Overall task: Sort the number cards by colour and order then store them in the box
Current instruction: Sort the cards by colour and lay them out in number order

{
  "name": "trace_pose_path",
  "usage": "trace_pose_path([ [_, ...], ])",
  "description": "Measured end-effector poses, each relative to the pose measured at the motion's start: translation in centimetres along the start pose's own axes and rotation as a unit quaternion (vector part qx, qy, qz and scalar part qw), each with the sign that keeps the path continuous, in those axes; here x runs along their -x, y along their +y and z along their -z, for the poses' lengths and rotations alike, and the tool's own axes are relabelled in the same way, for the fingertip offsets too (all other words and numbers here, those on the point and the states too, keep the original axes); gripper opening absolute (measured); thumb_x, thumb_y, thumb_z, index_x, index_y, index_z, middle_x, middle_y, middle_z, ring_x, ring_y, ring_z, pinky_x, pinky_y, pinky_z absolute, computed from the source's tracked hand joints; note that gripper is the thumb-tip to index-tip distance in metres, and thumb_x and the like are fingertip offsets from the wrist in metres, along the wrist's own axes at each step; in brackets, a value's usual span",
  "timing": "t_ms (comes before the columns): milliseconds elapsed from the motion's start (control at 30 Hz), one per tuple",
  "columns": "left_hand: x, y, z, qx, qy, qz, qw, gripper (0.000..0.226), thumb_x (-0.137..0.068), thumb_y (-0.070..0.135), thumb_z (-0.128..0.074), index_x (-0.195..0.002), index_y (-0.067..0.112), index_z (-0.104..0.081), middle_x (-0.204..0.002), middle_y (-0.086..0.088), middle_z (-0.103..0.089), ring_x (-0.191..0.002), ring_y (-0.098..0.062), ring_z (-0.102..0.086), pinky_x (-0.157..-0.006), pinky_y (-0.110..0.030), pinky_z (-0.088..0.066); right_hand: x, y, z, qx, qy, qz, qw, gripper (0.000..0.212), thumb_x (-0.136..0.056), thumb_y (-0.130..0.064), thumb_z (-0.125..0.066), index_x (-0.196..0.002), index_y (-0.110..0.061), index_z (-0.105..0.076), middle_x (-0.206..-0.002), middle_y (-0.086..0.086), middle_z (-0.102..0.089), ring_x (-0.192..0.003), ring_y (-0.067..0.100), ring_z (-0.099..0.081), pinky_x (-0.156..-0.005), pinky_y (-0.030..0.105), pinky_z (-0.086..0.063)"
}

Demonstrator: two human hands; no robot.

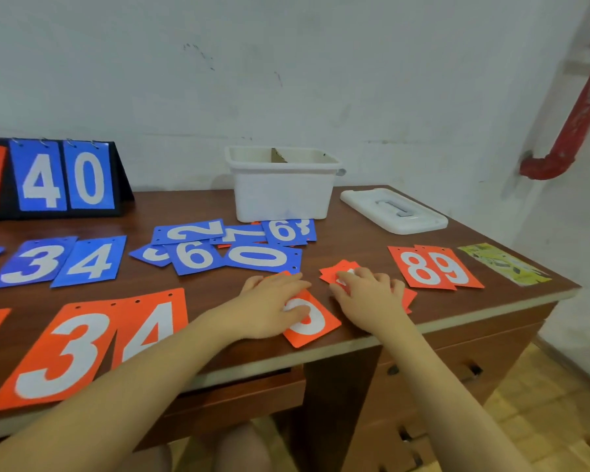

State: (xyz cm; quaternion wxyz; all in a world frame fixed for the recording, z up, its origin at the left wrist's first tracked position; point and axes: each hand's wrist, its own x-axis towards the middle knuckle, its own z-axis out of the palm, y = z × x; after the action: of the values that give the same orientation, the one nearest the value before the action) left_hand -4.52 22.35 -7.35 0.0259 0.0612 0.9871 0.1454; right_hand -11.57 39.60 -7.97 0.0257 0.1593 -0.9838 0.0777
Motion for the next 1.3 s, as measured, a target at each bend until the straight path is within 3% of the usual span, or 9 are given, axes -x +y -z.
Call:
trace_pose_path([
  [133, -0.8, -1.9, 1.8, -0.018, 0.062, 0.022, 0.998, 0.048, -0.095, 0.048, -0.035, -0.141, 0.036, -0.03, -0.156, 0.007, -0.017, -0.143, -0.015, -0.013, -0.114, -0.044, -0.006, -1.7, -3.0, 0.9, -0.06, 0.063, 0.025, 0.996, 0.04, -0.097, -0.042, -0.034, -0.132, -0.028, -0.048, -0.138, 0.003, -0.043, -0.127, 0.027, -0.037, -0.106, 0.046, -0.022],
  [233, -1.7, -4.8, 3.8, -0.043, 0.108, 0.051, 0.992, 0.045, -0.095, 0.043, -0.037, -0.138, 0.029, -0.037, -0.15, 0.006, -0.031, -0.138, -0.019, -0.026, -0.111, -0.044, -0.014, -4.9, -5.9, 1.6, -0.099, 0.044, 0.083, 0.991, 0.032, -0.097, -0.032, -0.037, -0.117, -0.021, -0.059, -0.125, 0.003, -0.055, -0.114, 0.023, -0.049, -0.101, 0.042, -0.028],
  [333, -3.1, -8.1, 5.3, -0.08, 0.114, 0.075, 0.987, 0.043, -0.095, 0.039, -0.038, -0.136, 0.026, -0.041, -0.143, 0.004, -0.04, -0.132, -0.02, -0.034, -0.107, -0.044, -0.022, -8.6, -8.5, 1.6, -0.126, -0.008, 0.134, 0.983, 0.037, -0.099, -0.034, -0.036, -0.13, -0.021, -0.051, -0.138, 0.002, -0.05, -0.123, 0.022, -0.048, -0.108, 0.042, -0.029],
  [500, -5.8, -12.6, 5.5, -0.084, 0.07, 0.096, 0.989, 0.045, -0.096, 0.043, -0.034, -0.139, 0.029, -0.036, -0.152, 0.002, -0.027, -0.138, -0.02, -0.025, -0.11, -0.046, -0.017, -13.5, -9.9, -0.4, -0.029, -0.129, 0.14, 0.981, 0.049, -0.099, -0.048, -0.026, -0.141, -0.026, -0.035, -0.15, -0.003, -0.034, -0.135, 0.022, -0.036, -0.113, 0.05, -0.019],
  [667, -7.5, -15.1, 5.0, -0.095, 0.04, 0.082, 0.991, 0.044, -0.097, 0.044, -0.03, -0.136, 0.027, -0.04, -0.145, 0.005, -0.038, -0.131, -0.019, -0.036, -0.107, -0.042, -0.022, -15.6, -7.9, -0.7, 0.089, -0.036, 0.059, 0.994, 0.042, -0.099, -0.045, -0.026, -0.114, -0.015, -0.051, -0.123, 0.004, -0.053, -0.112, 0.029, -0.053, -0.109, 0.056, -0.018],
  [767, -7.7, -16.3, 5.5, -0.103, 0.056, 0.08, 0.99, 0.038, -0.096, 0.046, -0.033, -0.127, 0.027, -0.047, -0.133, 0.003, -0.049, -0.117, -0.021, -0.049, -0.101, -0.04, -0.032, -16.3, -9.1, -1.2, 0.105, 0.013, 0.118, 0.987, 0.041, -0.098, -0.042, -0.031, -0.126, -0.017, -0.047, -0.132, 0.004, -0.048, -0.121, 0.028, -0.046, -0.107, 0.051, -0.02],
  [967, -7.0, -17.3, 6.2, -0.138, 0.1, 0.113, 0.979, 0.033, -0.095, 0.045, -0.035, -0.109, 0.022, -0.054, -0.114, 0.001, -0.057, -0.102, -0.02, -0.054, -0.092, -0.034, -0.033, -15.8, -12.4, -2.1, -0.02, -0.088, 0.231, 0.969, 0.043, -0.099, -0.041, -0.033, -0.14, -0.031, -0.039, -0.148, -0.006, -0.036, -0.136, 0.021, -0.029, -0.111, 0.047, -0.012],
  [1100, -6.9, -16.5, 5.4, -0.122, 0.123, 0.093, 0.98, 0.042, -0.097, 0.042, -0.033, -0.133, 0.024, -0.042, -0.139, 0.003, -0.044, -0.126, -0.02, -0.042, -0.1, -0.038, -0.03, -15.4, -11.6, -2.1, -0.098, -0.02, 0.185, 0.978, 0.04, -0.098, -0.025, -0.04, -0.138, -0.028, -0.041, -0.141, -0.003, -0.043, -0.128, 0.024, -0.038, -0.108, 0.047, -0.019],
  [1300, -7.5, -13.7, 4.2, -0.105, 0.055, 0.087, 0.989, 0.046, -0.096, 0.048, -0.029, -0.135, 0.026, -0.041, -0.138, 0.003, -0.045, -0.126, -0.022, -0.041, -0.106, -0.045, -0.025, -15.1, -10.5, -2.8, -0.029, -0.001, 0.107, 0.994, 0.038, -0.093, -0.046, -0.045, -0.122, -0.023, -0.053, -0.13, -0.003, -0.047, -0.121, 0.024, -0.04, -0.103, 0.043, -0.022],
])
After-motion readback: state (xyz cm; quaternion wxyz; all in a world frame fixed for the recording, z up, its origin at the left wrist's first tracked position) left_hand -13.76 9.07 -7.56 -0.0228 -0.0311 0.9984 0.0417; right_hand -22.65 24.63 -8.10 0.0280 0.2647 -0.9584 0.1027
